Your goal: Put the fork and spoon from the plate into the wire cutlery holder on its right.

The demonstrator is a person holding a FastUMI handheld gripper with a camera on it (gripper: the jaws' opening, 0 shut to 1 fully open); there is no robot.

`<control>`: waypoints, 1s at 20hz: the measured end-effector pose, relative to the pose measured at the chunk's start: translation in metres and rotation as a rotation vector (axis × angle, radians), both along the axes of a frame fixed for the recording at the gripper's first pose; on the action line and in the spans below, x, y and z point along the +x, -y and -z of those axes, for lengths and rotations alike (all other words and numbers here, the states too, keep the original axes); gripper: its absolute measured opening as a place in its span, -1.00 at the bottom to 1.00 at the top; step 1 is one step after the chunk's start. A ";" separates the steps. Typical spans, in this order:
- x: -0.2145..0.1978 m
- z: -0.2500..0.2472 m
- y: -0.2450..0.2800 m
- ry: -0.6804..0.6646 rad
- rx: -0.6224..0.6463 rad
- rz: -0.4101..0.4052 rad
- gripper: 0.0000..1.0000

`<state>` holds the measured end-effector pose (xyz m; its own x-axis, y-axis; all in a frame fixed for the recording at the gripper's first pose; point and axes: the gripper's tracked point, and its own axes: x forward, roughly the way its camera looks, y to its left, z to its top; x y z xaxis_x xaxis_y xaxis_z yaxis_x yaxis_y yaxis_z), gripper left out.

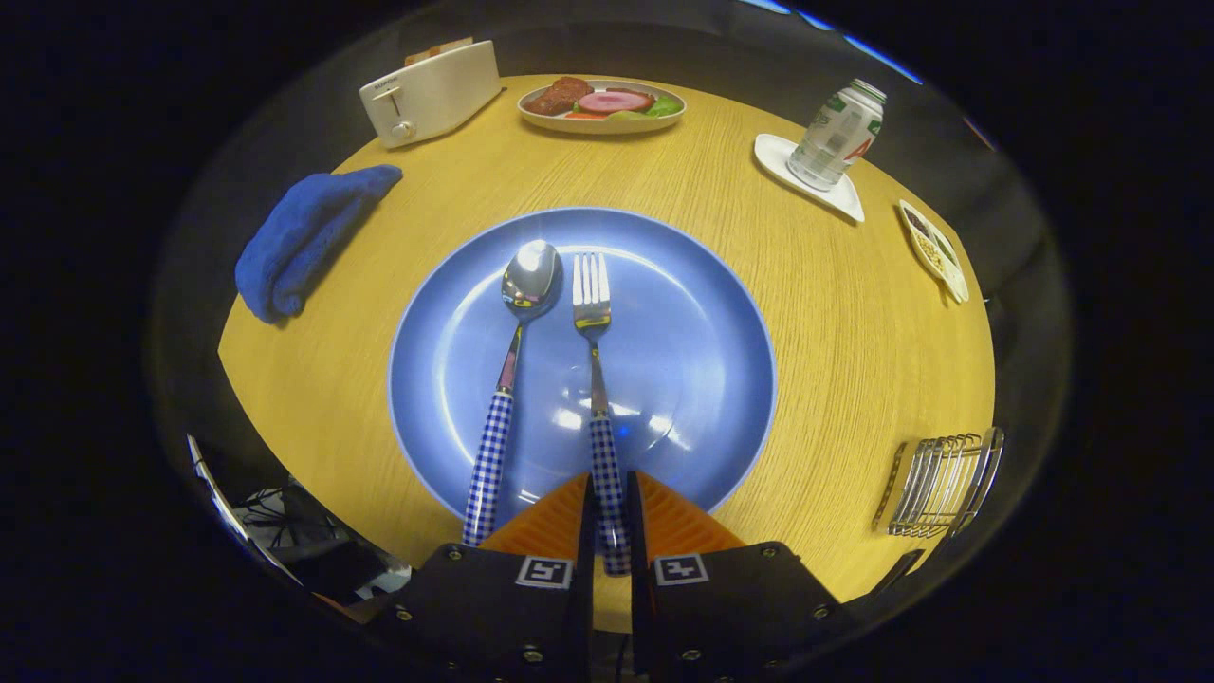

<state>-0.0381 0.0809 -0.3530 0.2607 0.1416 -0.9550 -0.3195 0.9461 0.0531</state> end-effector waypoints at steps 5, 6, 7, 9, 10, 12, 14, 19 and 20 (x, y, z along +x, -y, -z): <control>0.005 -0.009 0.004 -0.012 -0.002 -0.058 -0.94; 0.005 -0.013 0.006 -0.008 -0.007 -0.060 -0.94; 0.005 -0.018 0.009 -0.009 -0.012 -0.068 -0.94; 0.000 -0.029 0.020 -0.027 -0.040 -0.099 -0.94; -0.002 -0.035 0.027 -0.029 -0.058 -0.109 -0.94; -0.009 -0.047 0.043 -0.042 -0.091 -0.130 -0.94; -0.016 -0.057 0.061 -0.057 -0.132 -0.151 -0.94; -0.023 -0.087 0.106 -0.048 -0.173 -0.126 -0.94; -0.025 -0.093 0.116 -0.049 -0.176 -0.111 -0.94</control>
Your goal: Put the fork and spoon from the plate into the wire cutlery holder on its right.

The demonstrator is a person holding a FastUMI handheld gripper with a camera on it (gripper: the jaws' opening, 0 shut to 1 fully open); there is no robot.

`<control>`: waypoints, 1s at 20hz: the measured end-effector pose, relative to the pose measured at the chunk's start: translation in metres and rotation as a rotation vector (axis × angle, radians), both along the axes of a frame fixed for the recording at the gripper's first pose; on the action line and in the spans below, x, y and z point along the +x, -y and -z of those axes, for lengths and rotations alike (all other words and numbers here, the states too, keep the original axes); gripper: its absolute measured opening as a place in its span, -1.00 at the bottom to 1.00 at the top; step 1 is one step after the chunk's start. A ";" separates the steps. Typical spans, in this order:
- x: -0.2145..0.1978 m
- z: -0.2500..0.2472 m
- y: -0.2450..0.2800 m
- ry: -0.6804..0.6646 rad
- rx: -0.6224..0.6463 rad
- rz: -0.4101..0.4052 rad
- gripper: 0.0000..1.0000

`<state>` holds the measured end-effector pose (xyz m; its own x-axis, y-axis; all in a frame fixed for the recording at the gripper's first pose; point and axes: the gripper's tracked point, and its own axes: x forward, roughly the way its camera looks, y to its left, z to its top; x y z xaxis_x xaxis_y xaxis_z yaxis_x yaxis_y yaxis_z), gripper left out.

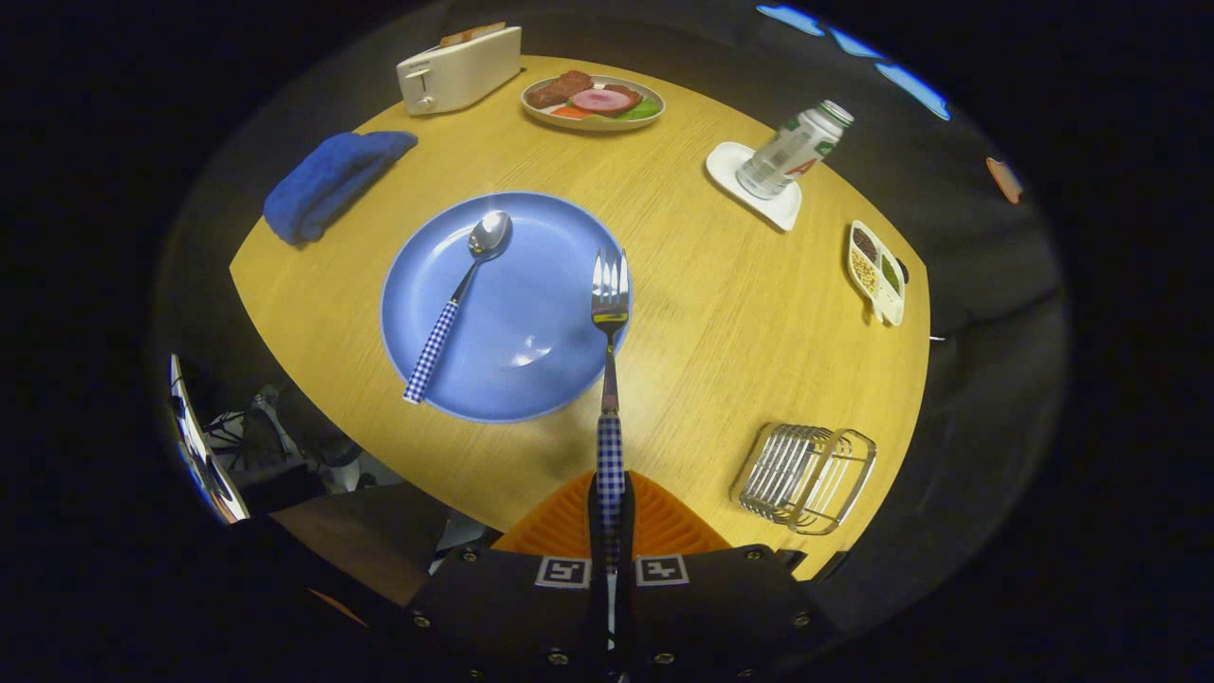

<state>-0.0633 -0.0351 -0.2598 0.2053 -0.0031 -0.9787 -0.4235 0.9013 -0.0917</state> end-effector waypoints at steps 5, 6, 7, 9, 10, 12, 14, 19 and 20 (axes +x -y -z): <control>-0.022 -0.031 0.061 -0.049 -0.043 0.050 -0.94; -0.027 -0.036 0.075 -0.058 -0.053 0.058 -0.94; -0.031 -0.039 0.087 -0.068 -0.062 0.069 -0.95; -0.039 -0.043 0.109 -0.091 -0.079 0.091 -0.94; -0.044 -0.045 0.118 -0.102 -0.086 0.099 -0.94; -0.051 -0.046 0.133 -0.130 -0.099 0.110 -0.94; -0.057 -0.045 0.144 -0.160 -0.118 0.112 -0.94; -0.064 -0.049 0.169 -0.205 -0.159 0.105 -0.94; -0.065 -0.049 0.174 -0.212 -0.170 0.103 -0.95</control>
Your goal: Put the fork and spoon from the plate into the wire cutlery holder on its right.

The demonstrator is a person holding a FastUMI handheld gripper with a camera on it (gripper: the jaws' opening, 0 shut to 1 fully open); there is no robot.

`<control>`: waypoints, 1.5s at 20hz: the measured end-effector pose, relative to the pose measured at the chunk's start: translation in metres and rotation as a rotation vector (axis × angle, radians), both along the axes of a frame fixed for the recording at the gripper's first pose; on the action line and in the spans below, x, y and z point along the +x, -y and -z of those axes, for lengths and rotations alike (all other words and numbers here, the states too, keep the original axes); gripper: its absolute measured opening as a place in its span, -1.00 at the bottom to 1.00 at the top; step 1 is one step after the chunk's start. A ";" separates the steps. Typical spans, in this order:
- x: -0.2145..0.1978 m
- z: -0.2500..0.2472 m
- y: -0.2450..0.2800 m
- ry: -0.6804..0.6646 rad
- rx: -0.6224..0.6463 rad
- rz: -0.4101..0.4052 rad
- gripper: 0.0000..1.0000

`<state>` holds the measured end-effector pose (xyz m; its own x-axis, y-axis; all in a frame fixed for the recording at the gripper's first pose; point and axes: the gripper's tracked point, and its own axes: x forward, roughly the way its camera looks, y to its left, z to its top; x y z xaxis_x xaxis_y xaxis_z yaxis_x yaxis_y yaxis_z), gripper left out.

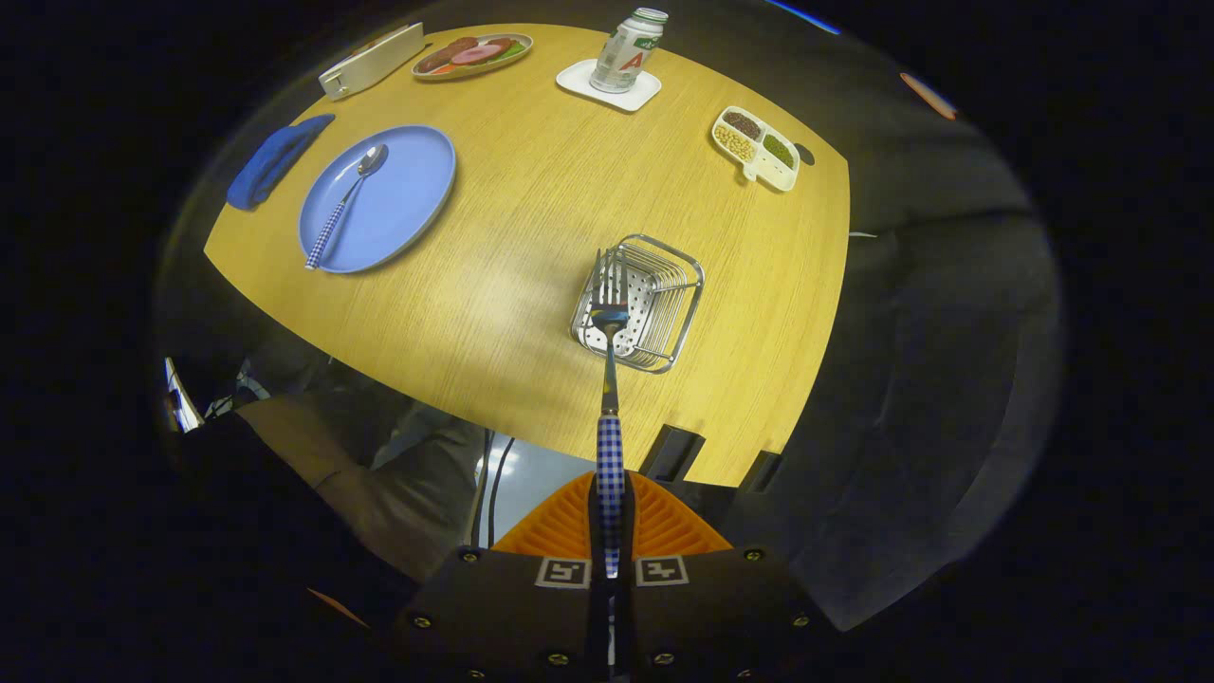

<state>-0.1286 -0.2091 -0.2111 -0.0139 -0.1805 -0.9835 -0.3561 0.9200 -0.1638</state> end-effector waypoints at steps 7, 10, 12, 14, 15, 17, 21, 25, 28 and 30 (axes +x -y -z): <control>0.003 0.013 0.029 -0.100 -0.088 -0.063 -0.94; 0.010 0.021 0.034 -0.157 -0.126 -0.124 -0.94; 0.018 0.027 0.037 -0.184 -0.150 -0.162 -0.94; 0.026 0.033 0.037 -0.208 -0.163 -0.190 -0.94; 0.031 0.036 0.038 -0.218 -0.170 -0.198 -0.94; 0.036 0.041 0.039 -0.245 -0.178 -0.217 -0.94; 0.042 0.051 0.040 -0.302 -0.177 -0.243 -0.94; 0.049 0.057 0.037 -0.310 -0.164 -0.232 -0.90; 0.056 0.060 0.034 -0.299 -0.153 -0.223 -0.78; 0.056 0.059 0.033 -0.293 -0.139 -0.205 -0.77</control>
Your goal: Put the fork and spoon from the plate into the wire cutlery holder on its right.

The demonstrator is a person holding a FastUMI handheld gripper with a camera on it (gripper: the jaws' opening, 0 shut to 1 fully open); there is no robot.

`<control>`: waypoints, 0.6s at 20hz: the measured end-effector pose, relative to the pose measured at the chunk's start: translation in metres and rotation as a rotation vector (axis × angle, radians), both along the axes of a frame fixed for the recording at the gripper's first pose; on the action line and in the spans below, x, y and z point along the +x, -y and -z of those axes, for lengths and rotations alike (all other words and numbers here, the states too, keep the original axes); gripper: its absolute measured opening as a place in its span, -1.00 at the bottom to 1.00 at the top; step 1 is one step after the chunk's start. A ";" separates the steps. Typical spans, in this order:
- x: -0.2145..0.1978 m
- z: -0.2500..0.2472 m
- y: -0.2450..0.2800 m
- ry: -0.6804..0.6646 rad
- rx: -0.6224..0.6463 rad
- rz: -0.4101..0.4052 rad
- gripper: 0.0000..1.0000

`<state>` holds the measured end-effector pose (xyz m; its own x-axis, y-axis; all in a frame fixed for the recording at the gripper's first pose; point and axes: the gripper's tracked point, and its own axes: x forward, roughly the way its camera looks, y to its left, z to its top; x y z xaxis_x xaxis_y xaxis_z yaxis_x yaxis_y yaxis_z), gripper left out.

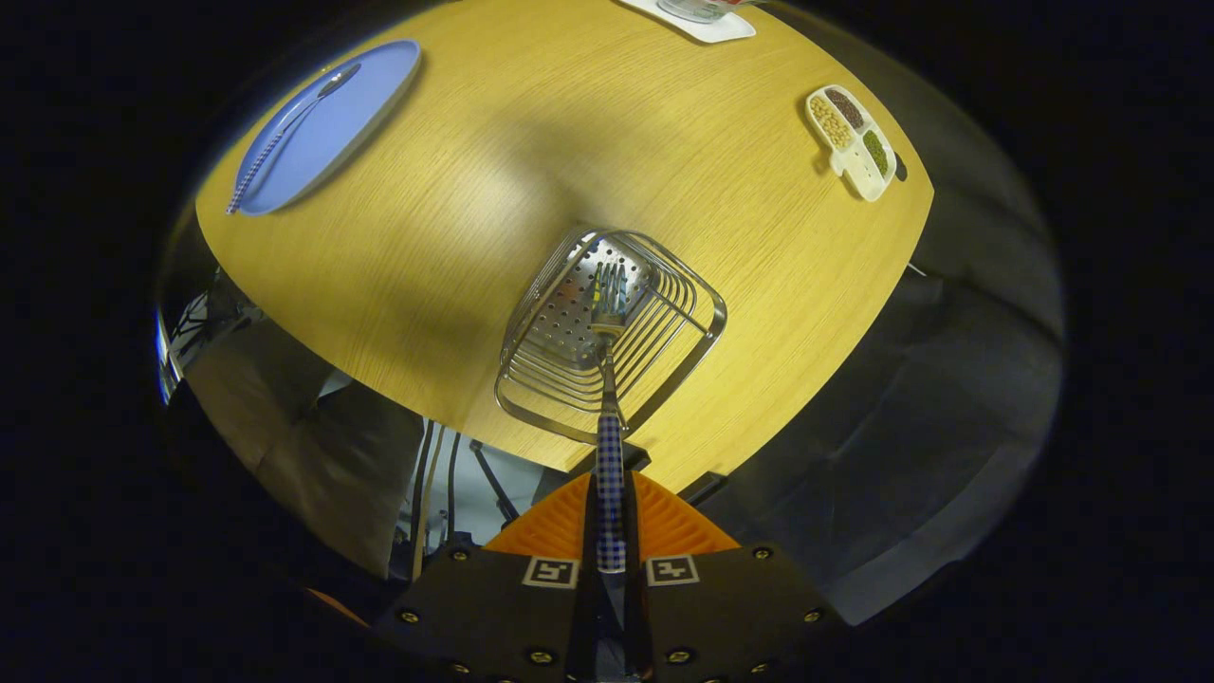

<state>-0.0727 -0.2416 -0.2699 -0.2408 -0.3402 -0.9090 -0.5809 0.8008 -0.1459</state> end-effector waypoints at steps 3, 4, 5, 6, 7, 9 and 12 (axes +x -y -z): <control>-0.002 -0.003 0.000 0.040 0.017 0.041 -0.55; -0.002 -0.009 -0.006 0.060 0.029 0.071 -0.11; -0.001 -0.012 -0.008 0.081 0.043 0.081 0.33; 0.003 -0.015 -0.009 0.119 0.045 0.082 0.78; 0.007 -0.020 -0.009 0.158 0.042 0.088 0.92; 0.010 -0.032 -0.011 0.215 0.028 0.096 0.92; 0.006 -0.046 -0.017 0.263 0.027 0.101 0.92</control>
<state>-0.0665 -0.2244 -0.2244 -0.0274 -0.3015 -0.9531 -0.4428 0.8584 -0.2589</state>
